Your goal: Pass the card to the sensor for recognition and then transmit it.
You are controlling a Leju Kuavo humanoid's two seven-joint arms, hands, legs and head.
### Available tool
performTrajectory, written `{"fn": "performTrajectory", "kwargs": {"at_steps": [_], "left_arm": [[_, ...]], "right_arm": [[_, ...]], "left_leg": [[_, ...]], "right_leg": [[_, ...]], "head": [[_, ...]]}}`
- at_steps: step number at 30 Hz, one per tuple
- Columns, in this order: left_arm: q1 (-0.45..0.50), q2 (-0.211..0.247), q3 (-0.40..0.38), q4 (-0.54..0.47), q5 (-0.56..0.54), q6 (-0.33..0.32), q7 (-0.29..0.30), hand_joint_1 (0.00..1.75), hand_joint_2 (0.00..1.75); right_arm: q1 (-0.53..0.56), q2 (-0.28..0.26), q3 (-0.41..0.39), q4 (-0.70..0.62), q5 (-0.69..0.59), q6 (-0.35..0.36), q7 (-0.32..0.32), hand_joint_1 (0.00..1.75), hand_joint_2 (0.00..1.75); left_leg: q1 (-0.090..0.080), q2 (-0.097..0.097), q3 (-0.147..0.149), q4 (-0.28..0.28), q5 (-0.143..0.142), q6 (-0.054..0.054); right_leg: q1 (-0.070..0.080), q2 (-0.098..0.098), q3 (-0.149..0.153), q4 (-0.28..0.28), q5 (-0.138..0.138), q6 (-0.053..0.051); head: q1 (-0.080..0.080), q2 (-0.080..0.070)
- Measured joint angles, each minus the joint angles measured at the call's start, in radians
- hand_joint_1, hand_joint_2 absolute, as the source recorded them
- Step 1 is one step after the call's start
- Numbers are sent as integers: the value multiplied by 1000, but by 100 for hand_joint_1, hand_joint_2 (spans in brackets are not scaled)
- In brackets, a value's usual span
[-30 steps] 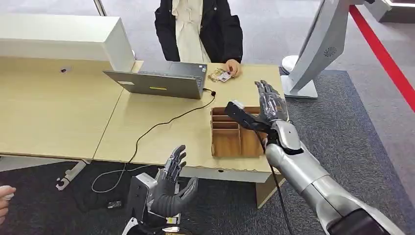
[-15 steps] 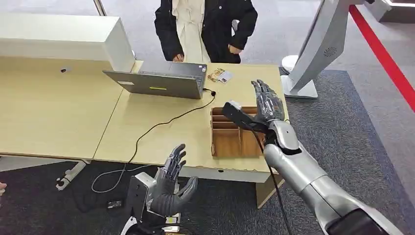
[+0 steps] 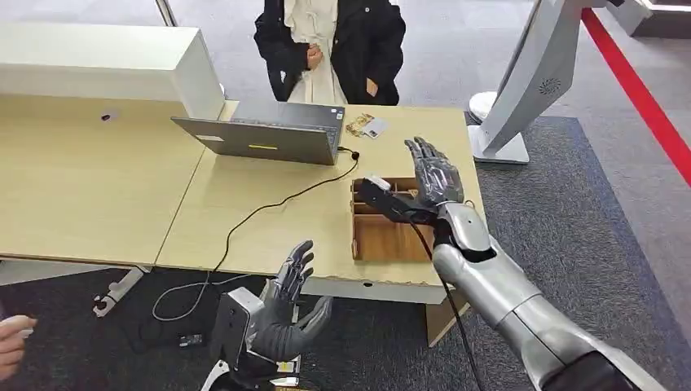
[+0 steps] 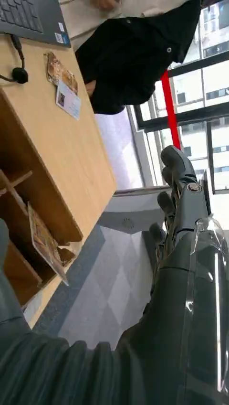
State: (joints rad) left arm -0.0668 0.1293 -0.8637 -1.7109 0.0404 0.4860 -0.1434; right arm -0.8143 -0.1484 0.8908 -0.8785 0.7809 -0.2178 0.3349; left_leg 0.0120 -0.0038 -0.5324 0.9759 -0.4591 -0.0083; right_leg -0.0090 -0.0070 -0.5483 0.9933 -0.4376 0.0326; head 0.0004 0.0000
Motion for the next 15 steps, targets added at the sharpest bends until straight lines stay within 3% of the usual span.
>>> {"fn": "performTrajectory", "kwargs": {"at_steps": [15], "left_arm": [[1,0,1,-8,-6,21,6,0,175]], "right_arm": [[2,0,8,47,12,-2,32,0,175]], "left_leg": [[0,0,0,0,0,0]], "right_leg": [[0,0,0,0,0,0]], "head": [[0,0]]}}
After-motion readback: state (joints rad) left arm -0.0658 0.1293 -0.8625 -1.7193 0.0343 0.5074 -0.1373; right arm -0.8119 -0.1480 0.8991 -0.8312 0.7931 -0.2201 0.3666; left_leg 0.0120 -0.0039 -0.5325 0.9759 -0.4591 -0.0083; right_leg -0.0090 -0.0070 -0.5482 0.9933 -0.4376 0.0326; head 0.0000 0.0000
